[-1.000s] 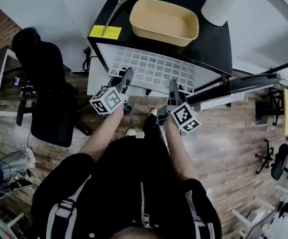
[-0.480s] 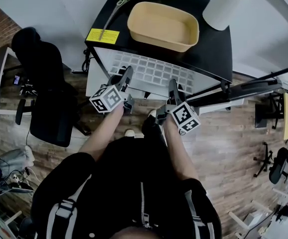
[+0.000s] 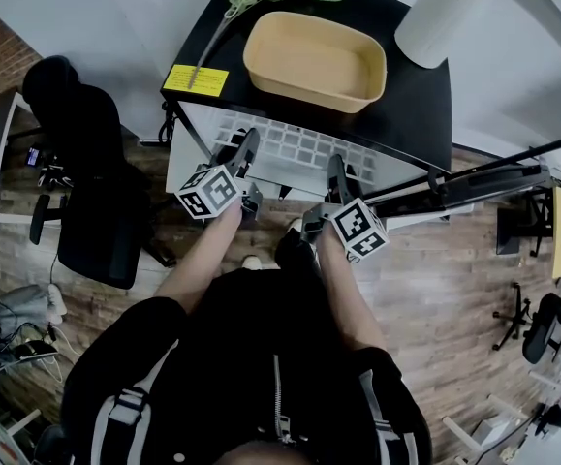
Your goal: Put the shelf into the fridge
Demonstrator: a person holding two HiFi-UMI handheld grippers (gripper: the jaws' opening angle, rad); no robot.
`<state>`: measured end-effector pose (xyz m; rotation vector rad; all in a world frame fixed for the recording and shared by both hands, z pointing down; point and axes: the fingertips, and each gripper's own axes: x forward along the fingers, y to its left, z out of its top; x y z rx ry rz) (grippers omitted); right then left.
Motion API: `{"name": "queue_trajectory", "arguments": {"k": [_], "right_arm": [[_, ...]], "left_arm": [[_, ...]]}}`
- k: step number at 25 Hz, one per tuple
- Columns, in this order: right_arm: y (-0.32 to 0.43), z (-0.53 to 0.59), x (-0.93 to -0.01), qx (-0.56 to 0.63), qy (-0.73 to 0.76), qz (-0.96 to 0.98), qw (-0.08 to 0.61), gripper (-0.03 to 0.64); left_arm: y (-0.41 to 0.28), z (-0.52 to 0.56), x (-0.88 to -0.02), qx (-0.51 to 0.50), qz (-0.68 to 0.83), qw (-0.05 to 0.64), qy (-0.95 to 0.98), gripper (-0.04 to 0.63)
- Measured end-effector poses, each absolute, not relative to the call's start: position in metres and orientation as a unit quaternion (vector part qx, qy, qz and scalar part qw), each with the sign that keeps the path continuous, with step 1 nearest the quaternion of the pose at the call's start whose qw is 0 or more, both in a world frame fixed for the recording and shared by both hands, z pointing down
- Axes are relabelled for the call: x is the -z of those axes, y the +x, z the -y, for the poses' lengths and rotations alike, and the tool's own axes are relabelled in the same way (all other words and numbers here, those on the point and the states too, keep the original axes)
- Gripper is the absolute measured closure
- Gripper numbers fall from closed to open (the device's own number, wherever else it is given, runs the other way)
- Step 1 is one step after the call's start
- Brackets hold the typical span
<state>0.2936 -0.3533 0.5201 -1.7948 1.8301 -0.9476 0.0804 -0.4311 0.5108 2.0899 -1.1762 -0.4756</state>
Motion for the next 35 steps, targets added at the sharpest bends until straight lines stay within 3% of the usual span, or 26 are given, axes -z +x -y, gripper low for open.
{"name": "queue_trajectory", "arguments": {"k": [25,31,35], "right_arm": [[0.298,0.37,-0.522,0.343,-0.627,-0.673,0.191,0.446],[0.29,0.339,-0.526,0.348,-0.606,-0.69,0.189,0.456],[0.282,0.313,-0.536,0.329,-0.612,-0.703,0.147,0.506]], "left_arm": [[0.086,0.44,-0.511,0.186,0.447,0.349,0.802,0.436],[0.08,0.403,-0.511,0.136,0.442,0.296,0.836,0.426],[0.078,0.381,-0.509,0.082,0.442,0.236,0.862,0.473]]}}
